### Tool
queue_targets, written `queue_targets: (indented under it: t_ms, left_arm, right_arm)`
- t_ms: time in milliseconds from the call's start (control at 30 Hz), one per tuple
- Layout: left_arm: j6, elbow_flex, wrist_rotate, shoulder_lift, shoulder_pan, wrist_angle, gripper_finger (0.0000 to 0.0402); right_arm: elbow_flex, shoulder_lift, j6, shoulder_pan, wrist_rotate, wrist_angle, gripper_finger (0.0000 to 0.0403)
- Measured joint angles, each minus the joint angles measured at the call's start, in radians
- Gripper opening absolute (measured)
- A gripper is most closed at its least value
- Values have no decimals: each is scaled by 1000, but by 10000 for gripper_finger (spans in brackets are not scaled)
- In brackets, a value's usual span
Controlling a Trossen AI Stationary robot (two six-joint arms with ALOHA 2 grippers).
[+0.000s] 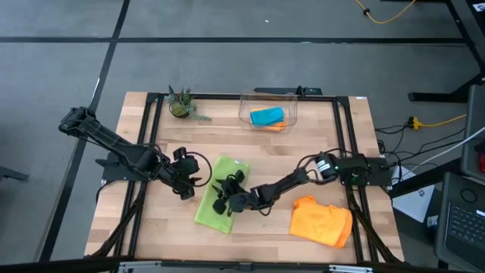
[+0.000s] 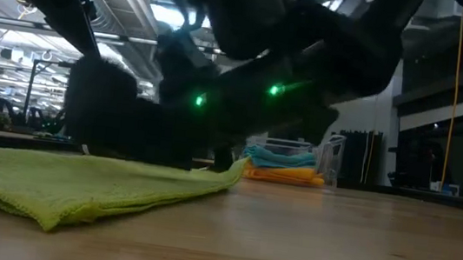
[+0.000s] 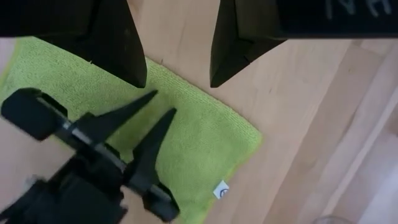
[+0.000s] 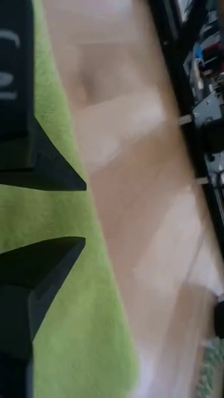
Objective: Fold microfiber towels
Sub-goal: Fold the green towel on the table
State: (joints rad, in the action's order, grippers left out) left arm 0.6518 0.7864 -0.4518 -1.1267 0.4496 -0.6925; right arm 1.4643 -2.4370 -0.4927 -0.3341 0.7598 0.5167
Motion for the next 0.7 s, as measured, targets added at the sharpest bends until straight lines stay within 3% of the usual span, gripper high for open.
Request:
queue_targets:
  t_ms: [100,333,567,700]
  left_arm:
    - [0,0,-2,0,0,0,170]
    - [0,0,-3,0,0,-1,170]
    - [8,0,-18,0,0,0,170]
    - [-7,0,-18,0,1,10,170]
  right_arm:
    - [2,-27,65,-1,-61,1,132]
    - [-11,-15,312,54,-469,15,132]
    - [-18,32,315,91,-504,-35,132]
    - [-22,165,315,83,-453,-163,132]
